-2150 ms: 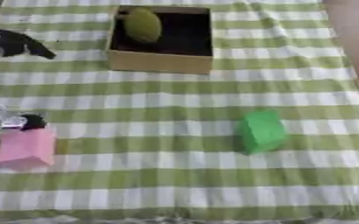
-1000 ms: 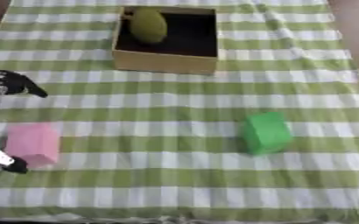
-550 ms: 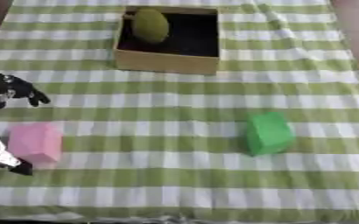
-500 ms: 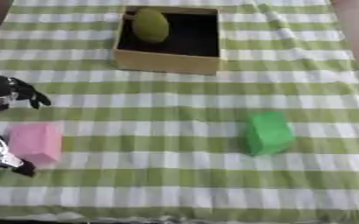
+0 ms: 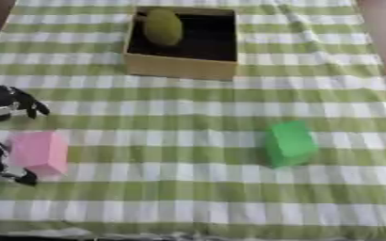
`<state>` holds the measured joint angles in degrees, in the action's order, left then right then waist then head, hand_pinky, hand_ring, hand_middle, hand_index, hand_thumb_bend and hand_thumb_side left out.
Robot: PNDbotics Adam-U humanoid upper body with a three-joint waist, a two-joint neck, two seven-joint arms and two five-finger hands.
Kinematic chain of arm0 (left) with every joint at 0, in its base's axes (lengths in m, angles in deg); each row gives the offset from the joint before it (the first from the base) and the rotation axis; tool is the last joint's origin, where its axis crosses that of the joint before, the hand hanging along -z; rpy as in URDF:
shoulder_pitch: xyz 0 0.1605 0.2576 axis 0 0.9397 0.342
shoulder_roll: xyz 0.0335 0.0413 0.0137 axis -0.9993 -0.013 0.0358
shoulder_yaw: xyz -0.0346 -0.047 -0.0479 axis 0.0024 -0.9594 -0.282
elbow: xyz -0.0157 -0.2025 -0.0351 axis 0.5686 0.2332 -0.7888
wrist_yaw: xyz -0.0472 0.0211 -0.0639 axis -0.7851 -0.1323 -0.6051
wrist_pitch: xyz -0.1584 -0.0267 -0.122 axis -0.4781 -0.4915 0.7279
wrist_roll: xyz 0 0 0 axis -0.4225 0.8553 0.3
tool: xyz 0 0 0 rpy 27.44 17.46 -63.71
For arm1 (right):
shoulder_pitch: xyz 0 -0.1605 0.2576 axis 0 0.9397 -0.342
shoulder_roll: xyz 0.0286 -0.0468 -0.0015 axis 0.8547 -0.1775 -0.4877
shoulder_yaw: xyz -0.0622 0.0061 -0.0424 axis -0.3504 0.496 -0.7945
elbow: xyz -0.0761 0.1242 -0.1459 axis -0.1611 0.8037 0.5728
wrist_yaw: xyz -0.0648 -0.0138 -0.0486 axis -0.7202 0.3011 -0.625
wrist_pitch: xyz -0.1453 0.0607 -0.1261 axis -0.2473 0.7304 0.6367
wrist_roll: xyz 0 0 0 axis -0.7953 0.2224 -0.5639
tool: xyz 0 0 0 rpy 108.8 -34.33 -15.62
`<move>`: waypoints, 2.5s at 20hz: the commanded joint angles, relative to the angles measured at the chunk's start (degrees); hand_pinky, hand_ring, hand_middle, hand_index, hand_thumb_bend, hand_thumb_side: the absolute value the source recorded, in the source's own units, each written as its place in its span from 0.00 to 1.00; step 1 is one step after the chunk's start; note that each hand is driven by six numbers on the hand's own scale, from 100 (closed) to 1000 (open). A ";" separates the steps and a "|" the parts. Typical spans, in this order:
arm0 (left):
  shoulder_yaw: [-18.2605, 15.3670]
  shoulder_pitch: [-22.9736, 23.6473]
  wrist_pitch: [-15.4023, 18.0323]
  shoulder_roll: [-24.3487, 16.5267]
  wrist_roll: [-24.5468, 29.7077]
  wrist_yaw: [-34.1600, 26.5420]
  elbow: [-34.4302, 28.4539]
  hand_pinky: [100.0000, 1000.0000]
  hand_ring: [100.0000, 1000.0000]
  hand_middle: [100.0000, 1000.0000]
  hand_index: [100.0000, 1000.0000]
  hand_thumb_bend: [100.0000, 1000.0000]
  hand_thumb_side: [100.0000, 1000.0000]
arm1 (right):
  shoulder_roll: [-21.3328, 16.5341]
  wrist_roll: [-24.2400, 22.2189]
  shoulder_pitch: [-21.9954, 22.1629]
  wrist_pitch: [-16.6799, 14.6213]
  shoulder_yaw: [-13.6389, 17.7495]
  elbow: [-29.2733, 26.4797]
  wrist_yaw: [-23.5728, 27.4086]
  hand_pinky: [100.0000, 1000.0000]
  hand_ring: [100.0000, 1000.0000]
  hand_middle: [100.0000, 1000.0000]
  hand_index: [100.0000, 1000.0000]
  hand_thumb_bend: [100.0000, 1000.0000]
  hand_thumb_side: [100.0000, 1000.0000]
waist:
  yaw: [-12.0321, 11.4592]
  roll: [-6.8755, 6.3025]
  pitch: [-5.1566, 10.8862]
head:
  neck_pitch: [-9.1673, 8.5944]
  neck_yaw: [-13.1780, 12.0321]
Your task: Pick up objects on the table and place them in the box.
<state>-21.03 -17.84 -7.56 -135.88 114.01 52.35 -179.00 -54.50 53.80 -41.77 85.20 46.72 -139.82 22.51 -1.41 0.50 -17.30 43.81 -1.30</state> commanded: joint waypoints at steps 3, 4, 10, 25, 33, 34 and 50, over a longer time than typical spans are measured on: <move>0.44 -0.95 0.74 -0.48 -0.25 0.37 0.83 0.86 0.81 0.65 0.84 0.74 0.49 | -0.55 -0.04 -0.13 0.18 0.56 -0.84 -0.27 0.99 0.80 0.54 0.83 0.00 0.53 | 0.14 0.59 0.98 | 0.30 -0.37; 0.57 -1.01 0.94 -0.35 -0.14 0.20 0.94 0.85 0.80 0.64 0.83 0.72 0.49 | -0.50 -0.05 -0.12 0.21 0.56 -0.84 -0.28 0.99 0.80 0.54 0.83 0.00 0.53 | 0.16 0.61 0.95 | 0.30 -0.40; 0.97 -0.93 1.83 0.14 0.90 -1.03 1.26 0.79 0.72 0.56 0.74 0.61 0.46 | -0.27 0.00 -0.04 0.31 0.69 -0.84 -0.37 0.99 0.80 0.54 0.83 0.00 0.53 | 0.34 0.60 0.82 | 0.30 -0.43; -0.39 0.08 -0.04 0.32 1.84 -3.08 -0.75 0.62 0.55 0.44 0.61 0.16 0.00 | -0.11 0.74 0.13 0.79 0.98 -0.84 -0.42 0.99 0.79 0.54 0.83 0.00 0.54 | 0.29 0.43 0.82 | 0.30 -0.26; -3.83 -4.42 -1.23 -0.08 0.12 -7.21 -7.61 0.62 0.54 0.43 0.61 0.04 0.02 | -0.74 0.91 0.46 0.64 1.07 -0.84 -0.61 0.99 0.79 0.54 0.83 0.00 0.54 | 0.00 0.01 1.32 | 0.30 0.90; -4.07 -5.89 -1.11 -0.16 -0.32 -7.77 -8.01 0.62 0.54 0.43 0.61 0.05 0.01 | -0.92 0.94 0.44 0.61 1.03 -0.84 -0.60 0.99 0.79 0.54 0.83 0.00 0.54 | 0.03 -0.12 1.44 | 0.30 1.23; 5.63 -44.58 1.74 21.59 3.46 -7.07 10.74 0.61 0.53 0.43 0.61 0.00 0.00 | -2.76 -0.78 -1.89 0.83 -0.91 -0.84 0.33 0.99 0.80 0.54 0.83 0.00 0.53 | 2.80 -2.34 2.00 | 0.22 1.38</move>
<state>-15.22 -61.12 -6.40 -115.17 117.70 44.31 -170.36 -55.26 53.31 -43.07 86.16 45.67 -139.82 22.35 1.57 -1.30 -16.83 43.82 0.42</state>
